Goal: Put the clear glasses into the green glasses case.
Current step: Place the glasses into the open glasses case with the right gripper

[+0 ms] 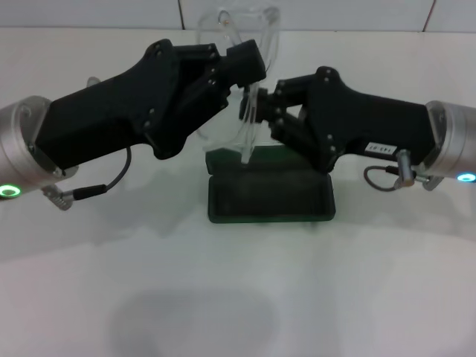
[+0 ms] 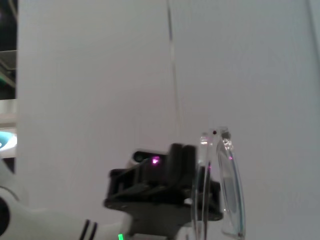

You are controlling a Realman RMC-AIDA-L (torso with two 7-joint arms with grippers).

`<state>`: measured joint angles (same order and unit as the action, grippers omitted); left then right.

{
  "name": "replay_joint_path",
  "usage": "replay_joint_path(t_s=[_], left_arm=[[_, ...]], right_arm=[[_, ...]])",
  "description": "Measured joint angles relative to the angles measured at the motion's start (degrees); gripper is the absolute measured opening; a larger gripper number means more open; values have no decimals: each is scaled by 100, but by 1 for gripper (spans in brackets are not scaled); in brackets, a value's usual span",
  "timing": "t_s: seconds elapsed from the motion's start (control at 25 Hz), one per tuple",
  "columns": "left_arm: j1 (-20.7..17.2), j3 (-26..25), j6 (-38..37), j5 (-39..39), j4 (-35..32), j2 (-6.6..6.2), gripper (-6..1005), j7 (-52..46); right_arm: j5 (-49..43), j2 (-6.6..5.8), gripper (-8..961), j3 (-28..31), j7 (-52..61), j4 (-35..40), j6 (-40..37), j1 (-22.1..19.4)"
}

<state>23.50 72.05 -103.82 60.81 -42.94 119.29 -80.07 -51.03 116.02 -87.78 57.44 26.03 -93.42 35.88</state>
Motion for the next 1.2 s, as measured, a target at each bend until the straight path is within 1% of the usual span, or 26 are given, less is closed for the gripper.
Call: replay_joint_path(t_s=[0.08,0.24,0.36,0.44,0.56,0.6,0.64,0.68,0.72,0.76,0.8,0.84,0.92,1.0,1.08,1.16,1.2], left_arm=[[2,0,-51,21,-21,-34,40,-30],[-56,-90,-289,9,-32,-165,40,-43],[-162,-390,-505,34,-34,-293,40,-109],[-299,-669,-593,49,-34,-424,40,-205],[-496,-996,-619,57,-22,-613,40,-258],[-592,-1139,-622,63,-11,-703,40,-264],[-636,-1206,-623,64,-5,-750,40,-266],[-724,-1330,-625,67,3,-839,40,-271],[-791,-1425,-626,69,7,-906,40,-279],[-834,-1491,-627,71,11,-954,40,-284],[-903,-1592,-629,79,13,-997,40,-290],[-950,-1676,-631,91,14,-1022,40,-295],[-1025,-1879,-637,185,-1,-1051,40,-316],[-1058,-2076,-651,350,-25,-1059,40,-346],[-1067,-2251,-690,518,-31,-1064,40,-355],[-1068,-2356,-741,617,-35,-1065,40,-351],[-1067,-2385,-758,641,-37,-1065,40,-339]], right_arm=[[2,-3,57,92,-2,0,16,-29],[5,-26,57,282,-3,2,24,-59],[-19,-52,57,360,24,98,43,-84],[-115,-86,57,367,147,362,113,-163],[-603,-136,58,367,697,1317,536,-461],[-926,-144,58,370,1020,1863,796,-621],[-1265,-144,58,371,1316,2348,1039,-767],[-1524,-144,58,374,1579,2748,1230,-881],[-1960,-143,58,385,1998,3338,1480,-1034],[-2244,-139,58,399,2292,3690,1582,-1104],[-2964,-134,58,471,3011,4409,1742,-1198],[-3535,-125,58,537,3543,4850,1764,-1212],[-4733,-110,58,687,4667,5685,1628,-1086],[-6024,-91,59,783,5795,6351,1210,-755],[-6866,-84,59,818,6577,6666,739,-347],[-7457,-81,59,821,7171,6754,242,150],[-7789,-75,59,808,7454,6761,-72,490]])
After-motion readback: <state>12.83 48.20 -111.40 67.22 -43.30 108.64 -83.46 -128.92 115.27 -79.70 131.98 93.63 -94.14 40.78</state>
